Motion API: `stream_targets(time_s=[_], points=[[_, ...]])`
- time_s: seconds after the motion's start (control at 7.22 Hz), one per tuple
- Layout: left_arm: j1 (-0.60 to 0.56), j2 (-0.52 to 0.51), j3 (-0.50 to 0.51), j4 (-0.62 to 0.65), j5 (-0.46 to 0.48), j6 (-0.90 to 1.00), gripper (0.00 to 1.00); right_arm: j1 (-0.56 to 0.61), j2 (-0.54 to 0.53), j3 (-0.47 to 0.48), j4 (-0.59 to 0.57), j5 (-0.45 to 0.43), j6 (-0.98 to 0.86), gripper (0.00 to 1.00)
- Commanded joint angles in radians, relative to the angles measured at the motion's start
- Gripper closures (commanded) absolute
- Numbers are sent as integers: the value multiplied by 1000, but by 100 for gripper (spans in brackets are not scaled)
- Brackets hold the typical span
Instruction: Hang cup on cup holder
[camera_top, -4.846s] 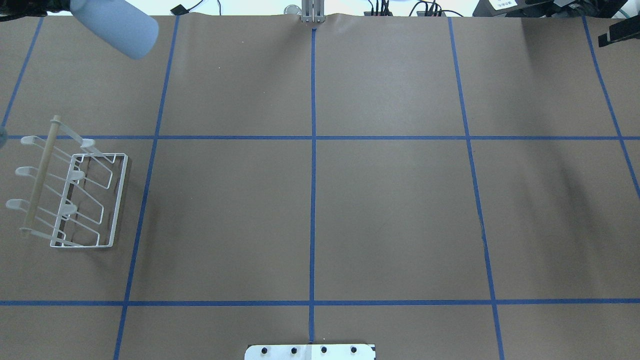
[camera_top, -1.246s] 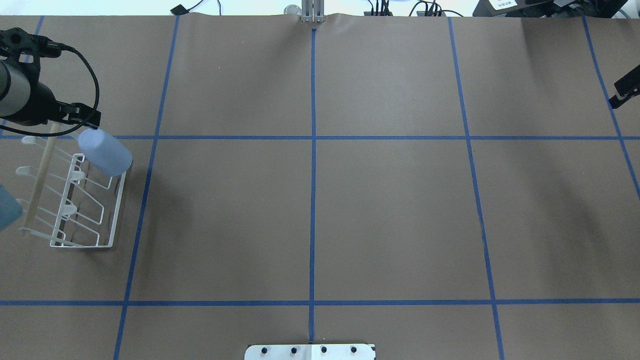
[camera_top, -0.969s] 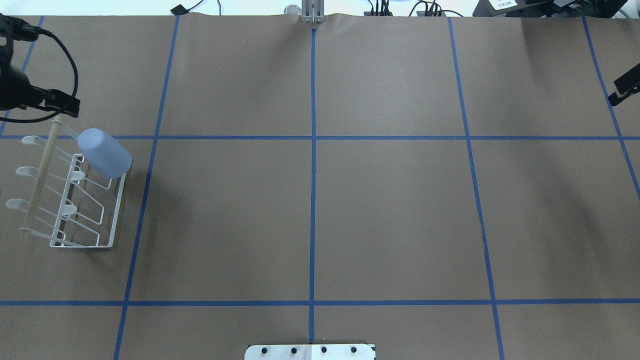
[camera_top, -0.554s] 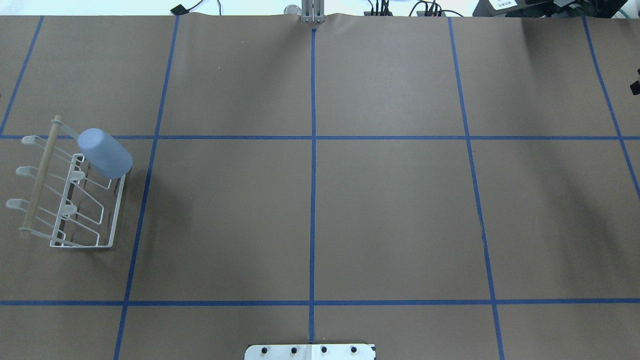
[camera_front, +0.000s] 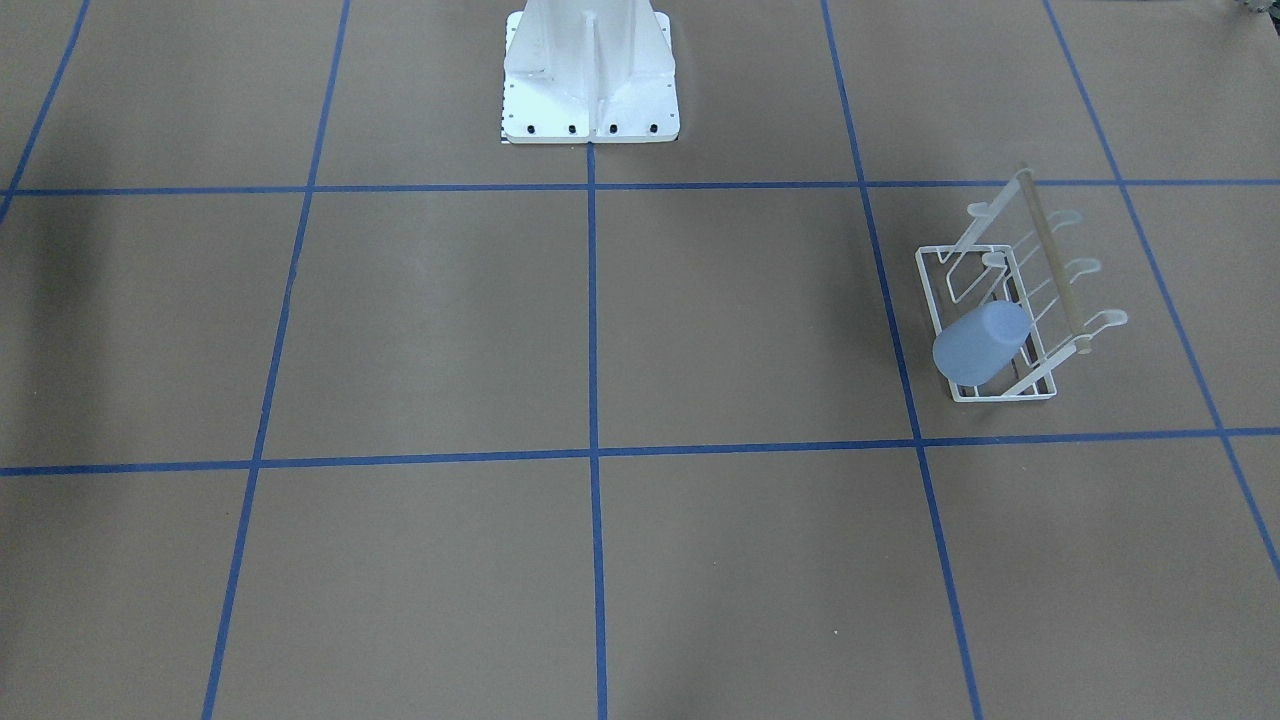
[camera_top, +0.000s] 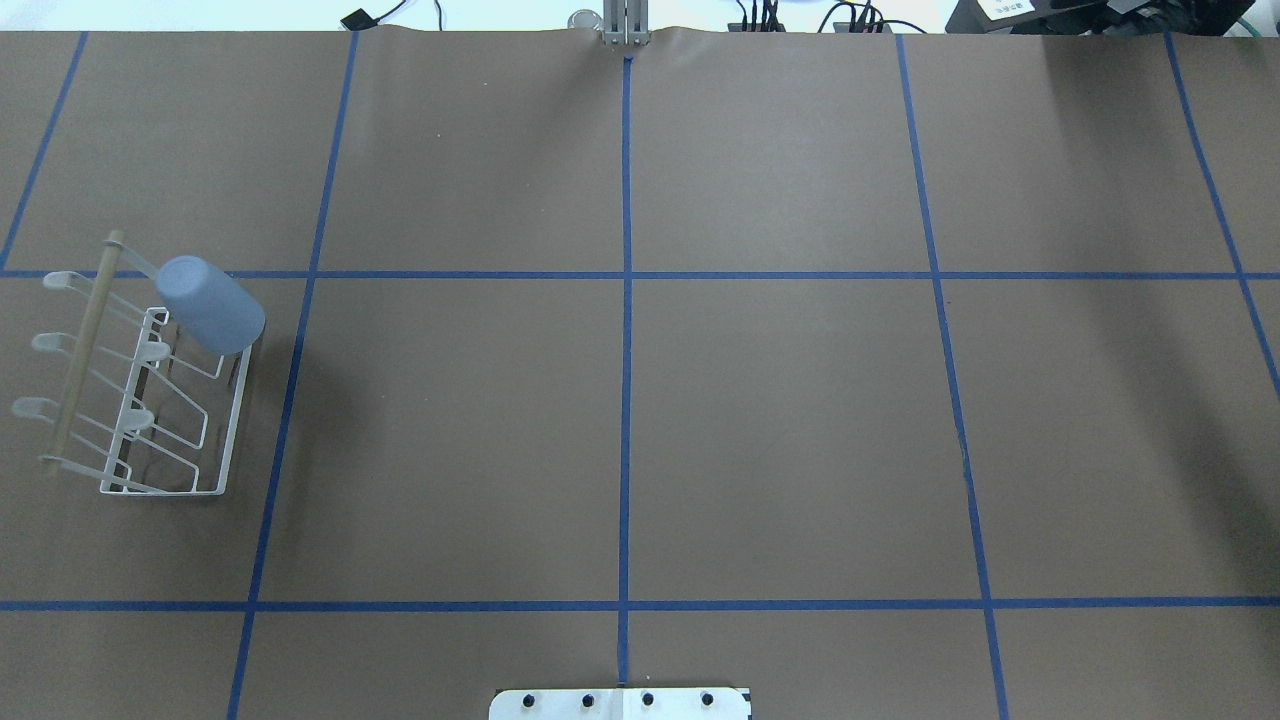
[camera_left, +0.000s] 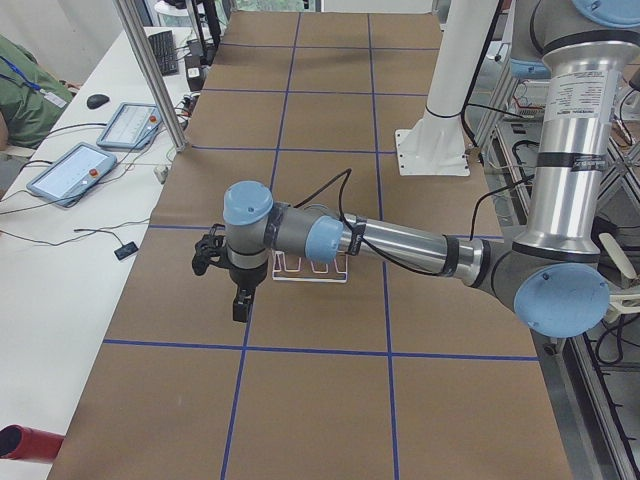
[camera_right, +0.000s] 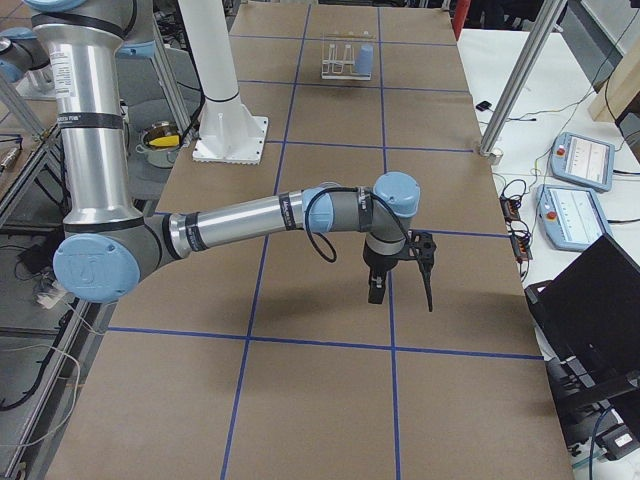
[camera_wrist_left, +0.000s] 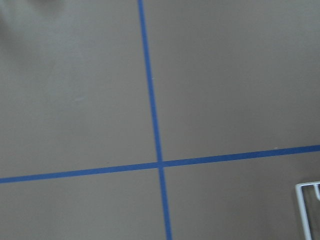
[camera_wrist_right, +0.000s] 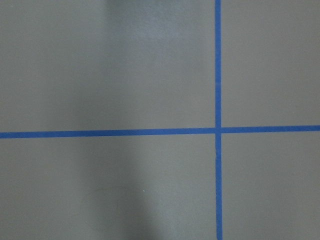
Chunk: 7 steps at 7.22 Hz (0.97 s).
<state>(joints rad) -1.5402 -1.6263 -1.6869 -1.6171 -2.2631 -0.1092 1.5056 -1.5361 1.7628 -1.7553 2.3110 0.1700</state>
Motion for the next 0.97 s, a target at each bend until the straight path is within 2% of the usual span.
stream_targets(time_s=[0.0, 0.28, 0.83], points=[[-15, 46, 50, -3, -39, 9, 1, 33, -68, -2, 0, 4, -4, 0], [-15, 57, 69, -3, -45, 6, 1, 57, -110, 0, 0, 7, -7, 0], [-14, 55, 78, -1, -46, 6, 1, 64, -116, 9, 0, 10, -3, 0]])
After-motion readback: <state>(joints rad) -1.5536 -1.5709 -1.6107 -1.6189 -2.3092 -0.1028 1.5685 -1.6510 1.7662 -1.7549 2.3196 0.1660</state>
